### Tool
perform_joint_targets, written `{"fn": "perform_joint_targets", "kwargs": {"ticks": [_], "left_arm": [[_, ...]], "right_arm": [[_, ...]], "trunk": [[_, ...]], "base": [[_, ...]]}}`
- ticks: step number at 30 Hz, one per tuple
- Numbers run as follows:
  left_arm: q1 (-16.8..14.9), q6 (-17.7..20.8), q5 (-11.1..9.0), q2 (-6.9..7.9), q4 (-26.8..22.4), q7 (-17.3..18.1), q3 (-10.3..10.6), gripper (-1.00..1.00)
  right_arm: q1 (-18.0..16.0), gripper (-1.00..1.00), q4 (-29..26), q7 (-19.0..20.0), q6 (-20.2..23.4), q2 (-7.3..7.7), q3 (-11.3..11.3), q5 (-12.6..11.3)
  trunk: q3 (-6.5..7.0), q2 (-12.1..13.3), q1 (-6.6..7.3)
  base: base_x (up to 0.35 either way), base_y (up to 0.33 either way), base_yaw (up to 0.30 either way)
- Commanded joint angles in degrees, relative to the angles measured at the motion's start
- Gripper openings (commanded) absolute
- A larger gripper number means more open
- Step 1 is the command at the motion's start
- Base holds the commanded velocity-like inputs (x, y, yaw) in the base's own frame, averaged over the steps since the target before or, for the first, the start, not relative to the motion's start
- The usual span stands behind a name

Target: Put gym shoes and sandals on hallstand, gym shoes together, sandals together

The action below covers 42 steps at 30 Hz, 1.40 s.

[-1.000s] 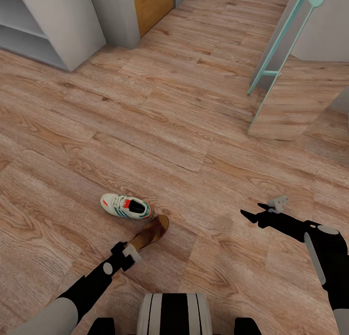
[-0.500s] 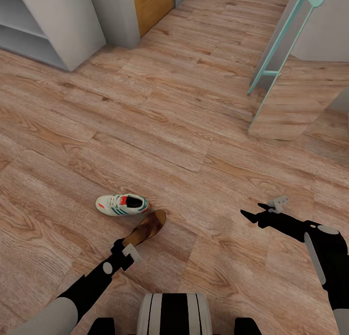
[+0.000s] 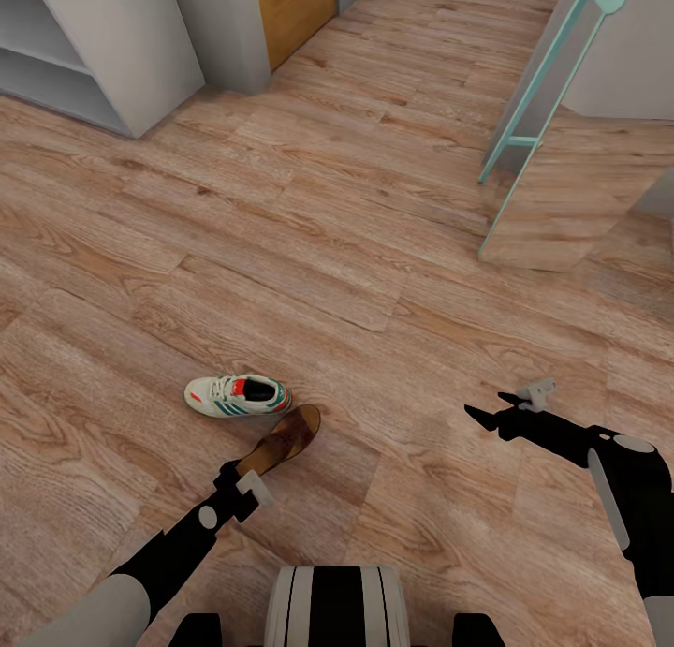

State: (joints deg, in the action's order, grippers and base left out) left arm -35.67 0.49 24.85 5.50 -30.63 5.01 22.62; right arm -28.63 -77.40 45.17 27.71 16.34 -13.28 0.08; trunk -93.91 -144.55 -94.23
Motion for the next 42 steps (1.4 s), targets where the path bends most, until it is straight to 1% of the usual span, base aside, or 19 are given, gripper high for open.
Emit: {"fn": "perform_joint_targets", "kwargs": {"ticks": [1,10,20,24,26,29,31,33,34,39,41,42], "left_arm": [[-0.01,0.04,0.81,0.00,-0.12,0.18,0.12,-1.00],[-0.01,-0.19,0.80,-0.12,-0.09,0.18,0.25,-1.00],[0.03,-0.30,0.74,-0.32,-0.27,0.18,0.18,-1.00],[0.10,-0.24,0.73,-0.45,-2.04,0.24,0.00,-1.00],[0.24,-0.21,0.58,-0.48,-3.85,0.50,-0.14,-1.00],[0.45,0.00,0.42,-0.58,-4.87,0.67,-0.15,-1.00],[0.58,0.13,0.34,-1.32,-5.29,0.74,-0.08,-1.00],[0.69,0.21,0.46,-2.54,-5.46,0.77,-0.11,-1.00],[0.75,0.25,0.34,-3.57,-5.57,0.77,-0.18,-1.00],[0.71,0.16,-0.18,-4.11,-5.79,0.62,-0.54,-1.00],[0.69,0.14,-1.01,-4.27,-5.90,0.57,-0.71,-1.00],[0.67,0.14,-2.03,-4.32,-5.94,0.53,-0.78,-1.00]], "right_arm": [[-0.06,1.00,-0.06,0.27,0.41,-0.01,-0.08,0.01],[-0.04,1.00,-0.11,0.27,0.41,0.01,-0.09,0.01],[-0.04,1.00,-0.12,0.27,0.41,0.01,-0.08,0.01],[-0.06,1.00,-0.12,0.27,0.41,0.01,-0.10,0.01],[-0.06,1.00,-0.09,0.27,0.41,0.01,-0.15,0.01],[-0.05,1.00,-0.07,0.27,0.41,0.01,-0.16,0.01],[-0.06,1.00,-0.05,0.27,0.41,0.02,-0.16,0.06],[-0.04,1.00,-0.04,0.27,0.41,0.05,-0.17,0.08],[-0.03,1.00,-0.03,0.27,0.41,0.07,-0.17,0.09],[-0.02,1.00,-0.03,0.27,0.41,0.09,-0.19,0.09],[-0.04,1.00,-0.03,0.27,0.41,0.13,-0.54,0.13],[-0.03,1.00,-0.03,0.27,0.41,0.15,-1.19,0.15]], "trunk": [[-0.03,-0.01,0.01],[-0.03,-0.01,0.01],[2.19,0.12,0.27],[3.07,0.17,0.37],[3.51,0.20,0.42],[4.18,0.24,0.50],[4.62,0.27,0.55],[5.07,0.30,0.60],[5.29,0.31,0.63],[6.39,0.38,0.76],[6.84,0.40,0.81],[7.06,0.42,0.83]], "base": [[0.000,0.000,0.000],[0.000,0.000,0.000],[0.000,0.000,0.000],[0.000,0.000,0.000],[0.000,0.000,0.000],[0.000,0.000,0.000],[0.000,0.000,0.000],[0.000,0.000,0.000],[0.000,0.000,0.000],[0.000,0.000,0.000],[0.000,0.000,0.000],[0.000,0.000,0.000]]}}
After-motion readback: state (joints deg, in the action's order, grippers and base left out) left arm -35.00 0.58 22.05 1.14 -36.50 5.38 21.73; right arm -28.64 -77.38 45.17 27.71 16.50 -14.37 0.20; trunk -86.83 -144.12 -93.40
